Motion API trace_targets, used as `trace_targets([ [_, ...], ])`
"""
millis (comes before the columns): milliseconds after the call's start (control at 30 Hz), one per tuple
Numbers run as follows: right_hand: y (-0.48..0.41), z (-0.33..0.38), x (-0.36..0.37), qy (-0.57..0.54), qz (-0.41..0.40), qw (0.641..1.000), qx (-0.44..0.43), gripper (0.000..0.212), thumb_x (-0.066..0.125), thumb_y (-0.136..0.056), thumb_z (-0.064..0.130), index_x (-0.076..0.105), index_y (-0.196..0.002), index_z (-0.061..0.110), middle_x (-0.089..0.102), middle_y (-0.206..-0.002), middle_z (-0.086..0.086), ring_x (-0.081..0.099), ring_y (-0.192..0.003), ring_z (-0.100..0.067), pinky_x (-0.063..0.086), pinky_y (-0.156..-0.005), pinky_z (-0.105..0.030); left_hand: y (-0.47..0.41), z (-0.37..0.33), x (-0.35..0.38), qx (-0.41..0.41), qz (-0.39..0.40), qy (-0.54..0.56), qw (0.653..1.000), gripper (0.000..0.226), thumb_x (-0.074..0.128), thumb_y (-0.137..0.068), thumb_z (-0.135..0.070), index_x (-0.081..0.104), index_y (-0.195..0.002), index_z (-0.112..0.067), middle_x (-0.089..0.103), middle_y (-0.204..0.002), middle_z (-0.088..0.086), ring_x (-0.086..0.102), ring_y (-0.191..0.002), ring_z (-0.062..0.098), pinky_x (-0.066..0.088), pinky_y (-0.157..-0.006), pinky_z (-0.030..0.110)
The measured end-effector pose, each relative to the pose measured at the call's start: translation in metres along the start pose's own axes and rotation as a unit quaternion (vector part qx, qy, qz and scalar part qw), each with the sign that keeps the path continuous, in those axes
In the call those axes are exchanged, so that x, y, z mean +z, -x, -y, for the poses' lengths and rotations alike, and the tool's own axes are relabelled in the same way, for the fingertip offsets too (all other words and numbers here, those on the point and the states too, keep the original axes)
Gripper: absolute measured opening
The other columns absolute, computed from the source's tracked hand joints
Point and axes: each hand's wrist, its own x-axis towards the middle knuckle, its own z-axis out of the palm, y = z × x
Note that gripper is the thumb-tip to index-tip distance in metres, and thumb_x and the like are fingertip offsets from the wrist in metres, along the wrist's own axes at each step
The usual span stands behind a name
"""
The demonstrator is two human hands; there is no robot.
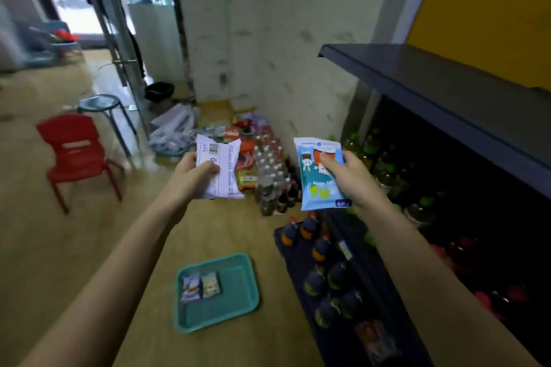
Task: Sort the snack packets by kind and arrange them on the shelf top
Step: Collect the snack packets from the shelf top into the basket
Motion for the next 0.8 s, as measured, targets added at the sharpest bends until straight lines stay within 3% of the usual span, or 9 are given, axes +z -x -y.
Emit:
trace_targets([
  [100,-0.026,-0.026,0.079,-0.003,0.046,0.998,0.030,0.016,0.055,-0.092,0.027,0.053,-0.100,0.012,0.066,-0.096,-0.008,0.064,-0.073,-0.015,0.054,-0.066,-0.030,-0.020,0.038,-0.061,-0.045,-0.043,0.010,0.998,0.047,0.057,-0.068,-0.022,0.050,-0.113,-0.007,0.057,-0.101,0.008,0.056,-0.074,0.015,0.046,-0.053,0.026],
  [200,-0.054,-0.056,0.154,-0.016,0.076,0.995,0.062,0.008,0.054,-0.093,0.023,0.053,-0.096,0.016,0.066,-0.103,-0.011,0.065,-0.082,-0.022,0.054,-0.075,-0.038,-0.047,0.082,-0.115,-0.080,-0.070,0.013,0.994,0.030,0.057,-0.079,-0.017,0.046,-0.107,-0.012,0.055,-0.098,0.003,0.054,-0.075,0.012,0.042,-0.058,0.027],
  [267,-0.070,-0.080,0.198,0.000,0.091,0.992,0.086,0.015,0.053,-0.094,0.021,0.052,-0.104,0.010,0.064,-0.103,-0.011,0.064,-0.088,-0.026,0.053,-0.081,-0.041,-0.066,0.114,-0.145,-0.101,-0.073,0.002,0.992,0.024,0.051,-0.089,-0.009,0.044,-0.112,-0.012,0.056,-0.099,0.001,0.056,-0.079,0.012,0.045,-0.058,0.025],
  [367,-0.096,-0.121,0.253,-0.017,0.113,0.985,0.132,0.012,0.050,-0.094,0.009,0.048,-0.106,0.008,0.062,-0.099,-0.011,0.061,-0.076,-0.019,0.051,-0.069,-0.033,-0.093,0.160,-0.178,-0.139,-0.081,-0.008,0.987,0.024,0.046,-0.093,-0.006,0.045,-0.116,-0.012,0.061,-0.100,0.000,0.061,-0.079,0.013,0.050,-0.052,0.016],
  [433,-0.107,-0.156,0.279,-0.019,0.129,0.977,0.170,0.018,0.048,-0.092,0.002,0.048,-0.108,0.011,0.061,-0.095,-0.007,0.060,-0.075,-0.016,0.050,-0.064,-0.029,-0.108,0.196,-0.192,-0.172,-0.084,-0.002,0.982,0.026,0.048,-0.093,-0.006,0.048,-0.118,-0.011,0.064,-0.104,0.005,0.063,-0.081,0.016,0.051,-0.057,0.019],
  [533,-0.121,-0.220,0.309,-0.007,0.158,0.965,0.212,0.026,0.050,-0.092,0.003,0.048,-0.117,0.012,0.063,-0.093,-0.001,0.062,-0.078,-0.015,0.051,-0.064,-0.026,-0.130,0.260,-0.201,-0.216,-0.075,0.005,0.974,0.026,0.052,-0.092,-0.009,0.051,-0.118,-0.011,0.065,-0.109,0.009,0.064,-0.085,0.019,0.051,-0.066,0.027],
  [667,-0.151,-0.323,0.345,0.004,0.146,0.958,0.247,0.031,0.054,-0.092,0.006,0.047,-0.123,0.008,0.061,-0.107,-0.011,0.062,-0.081,-0.015,0.055,-0.062,-0.020,-0.160,0.364,-0.199,-0.236,-0.082,0.006,0.968,0.023,0.052,-0.092,-0.007,0.056,-0.113,-0.015,0.067,-0.104,0.004,0.067,-0.081,0.009,0.052,-0.065,0.020],
  [733,-0.165,-0.382,0.363,0.007,0.137,0.956,0.260,0.030,0.055,-0.091,0.008,0.048,-0.120,0.007,0.062,-0.108,-0.012,0.063,-0.082,-0.017,0.055,-0.070,-0.027,-0.174,0.425,-0.197,-0.247,-0.086,0.004,0.965,0.022,0.053,-0.092,-0.006,0.057,-0.112,-0.015,0.068,-0.102,0.003,0.067,-0.079,0.007,0.053,-0.064,0.018],
  [800,-0.178,-0.446,0.380,0.008,0.135,0.954,0.267,0.030,0.056,-0.091,0.011,0.048,-0.120,0.007,0.064,-0.104,-0.009,0.063,-0.086,-0.022,0.053,-0.078,-0.036,-0.189,0.492,-0.197,-0.260,-0.094,-0.009,0.961,0.023,0.055,-0.091,-0.007,0.057,-0.114,-0.010,0.068,-0.105,0.008,0.067,-0.087,0.017,0.055,-0.071,0.025],
])
